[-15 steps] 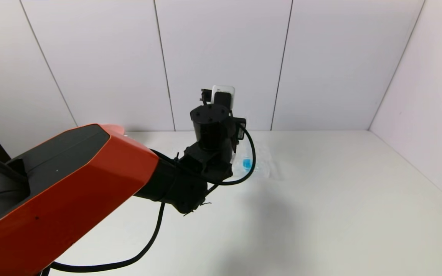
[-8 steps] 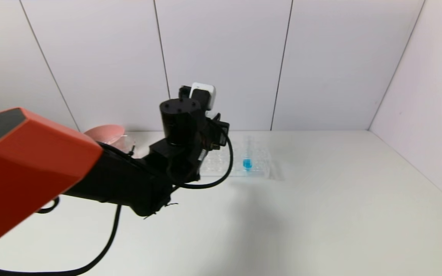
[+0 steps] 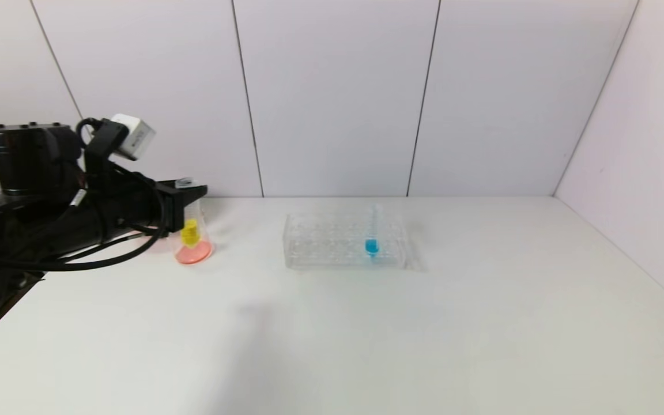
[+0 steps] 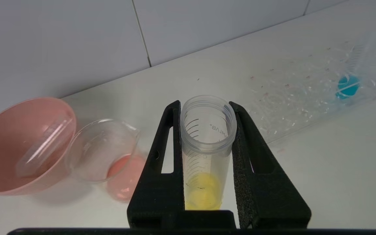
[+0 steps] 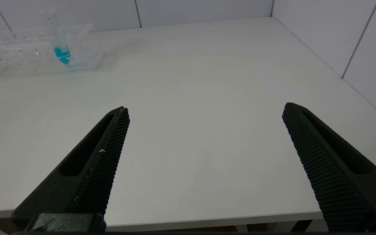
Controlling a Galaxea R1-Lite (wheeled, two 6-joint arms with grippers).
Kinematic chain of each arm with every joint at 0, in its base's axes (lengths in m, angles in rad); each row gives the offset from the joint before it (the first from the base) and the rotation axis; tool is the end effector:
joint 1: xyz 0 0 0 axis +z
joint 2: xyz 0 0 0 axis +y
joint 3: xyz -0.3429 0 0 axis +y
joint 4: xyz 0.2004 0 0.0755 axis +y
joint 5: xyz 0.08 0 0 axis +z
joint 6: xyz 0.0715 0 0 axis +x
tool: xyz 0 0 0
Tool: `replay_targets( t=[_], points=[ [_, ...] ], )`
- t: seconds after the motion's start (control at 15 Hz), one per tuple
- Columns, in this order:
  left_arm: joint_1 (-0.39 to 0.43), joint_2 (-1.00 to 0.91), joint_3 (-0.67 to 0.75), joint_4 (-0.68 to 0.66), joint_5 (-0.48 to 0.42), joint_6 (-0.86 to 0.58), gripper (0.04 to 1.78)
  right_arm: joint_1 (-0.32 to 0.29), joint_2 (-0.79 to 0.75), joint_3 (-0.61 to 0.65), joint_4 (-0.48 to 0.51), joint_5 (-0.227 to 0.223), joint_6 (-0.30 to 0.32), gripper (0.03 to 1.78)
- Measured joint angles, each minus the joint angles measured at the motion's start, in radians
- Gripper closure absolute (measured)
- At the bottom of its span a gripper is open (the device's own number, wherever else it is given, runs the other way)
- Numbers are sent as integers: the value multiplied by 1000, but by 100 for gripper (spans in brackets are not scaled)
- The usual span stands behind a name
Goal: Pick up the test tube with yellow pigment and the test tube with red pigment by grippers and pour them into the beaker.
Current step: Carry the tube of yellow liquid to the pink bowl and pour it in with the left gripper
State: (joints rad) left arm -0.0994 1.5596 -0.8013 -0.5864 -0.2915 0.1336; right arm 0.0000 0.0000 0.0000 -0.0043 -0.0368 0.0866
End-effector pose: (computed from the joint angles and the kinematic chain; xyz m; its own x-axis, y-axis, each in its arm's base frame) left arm 0.3362 -0.0542 0.2345 0.9105 -0.3796 -0.1638 0.3961 0.9145 0.0825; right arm 0.0090 -0.0026 0.0762 0.9993 -0.0368 0.0043 0.0363 0.9956 0.0866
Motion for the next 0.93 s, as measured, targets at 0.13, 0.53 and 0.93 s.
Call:
replay_targets(
  t=[0.13, 0.53, 0.93],
  points=[
    [127, -44, 16, 64, -120, 72, 138, 0, 0, 0, 0, 0, 0, 10],
    [270, -6, -103, 290, -185, 324, 138, 0, 0, 0, 0, 0, 0, 10],
    [258, 174, -406, 586, -49, 498, 138, 0, 0, 0, 0, 0, 0, 10]
  ],
)
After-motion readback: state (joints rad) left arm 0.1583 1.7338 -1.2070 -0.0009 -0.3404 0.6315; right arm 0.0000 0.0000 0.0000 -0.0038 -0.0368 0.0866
